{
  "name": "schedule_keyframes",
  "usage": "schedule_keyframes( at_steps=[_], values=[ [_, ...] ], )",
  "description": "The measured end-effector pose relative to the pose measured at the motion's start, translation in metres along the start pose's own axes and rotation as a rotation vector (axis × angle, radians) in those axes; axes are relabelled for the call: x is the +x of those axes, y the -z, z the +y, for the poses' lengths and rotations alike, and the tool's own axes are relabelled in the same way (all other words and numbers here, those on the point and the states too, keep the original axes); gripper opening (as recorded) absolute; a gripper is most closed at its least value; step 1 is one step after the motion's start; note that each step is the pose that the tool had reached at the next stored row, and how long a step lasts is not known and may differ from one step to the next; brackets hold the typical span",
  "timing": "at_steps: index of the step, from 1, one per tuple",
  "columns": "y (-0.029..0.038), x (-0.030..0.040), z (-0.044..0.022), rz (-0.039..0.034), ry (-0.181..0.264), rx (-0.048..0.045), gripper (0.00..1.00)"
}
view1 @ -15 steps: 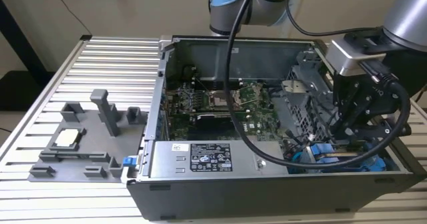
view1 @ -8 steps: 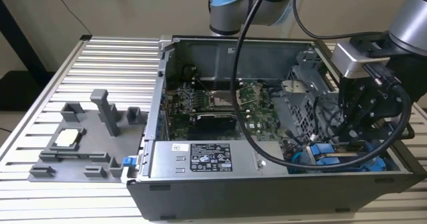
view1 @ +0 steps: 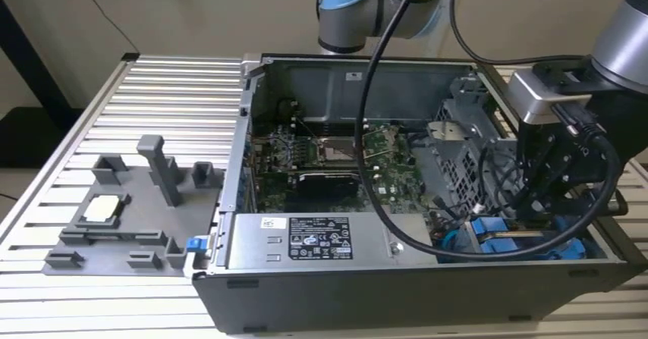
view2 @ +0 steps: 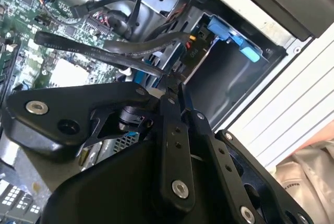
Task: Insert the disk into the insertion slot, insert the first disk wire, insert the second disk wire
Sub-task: 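Insert the second disk wire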
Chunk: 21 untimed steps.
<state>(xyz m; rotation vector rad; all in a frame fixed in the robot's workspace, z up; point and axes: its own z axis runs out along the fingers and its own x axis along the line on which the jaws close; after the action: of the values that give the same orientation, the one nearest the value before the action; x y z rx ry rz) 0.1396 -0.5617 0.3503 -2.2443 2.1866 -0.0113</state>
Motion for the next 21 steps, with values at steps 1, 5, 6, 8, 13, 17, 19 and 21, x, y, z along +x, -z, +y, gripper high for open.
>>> schedule_keyframes(
  at_steps=[1,5,6,8,13,17,19,21],
  values=[
    [-0.0007,0.0,-0.0009,-0.0003,-0.003,0.0,0.16],
    [-0.0035,0.0001,-0.0045,-0.0011,-0.018,0.0,0.16],
    [-0.0039,0.0001,-0.0049,-0.001,-0.022,0.0,0.16],
    [-0.0046,0.0003,-0.0052,-0.0009,-0.031,0.0001,0.16],
    [-0.0058,0.0004,-0.0053,-0.0005,-0.057,0.0001,0.16],
    [-0.006,0.0004,-0.0053,-0.0007,-0.058,0.0001,0.16],
    [-0.0065,0.0003,-0.0053,-0.0008,-0.059,0.0001,0.16],
    [-0.0072,0.0003,-0.0053,-0.0008,-0.06,0.0001,0.16]
  ],
)
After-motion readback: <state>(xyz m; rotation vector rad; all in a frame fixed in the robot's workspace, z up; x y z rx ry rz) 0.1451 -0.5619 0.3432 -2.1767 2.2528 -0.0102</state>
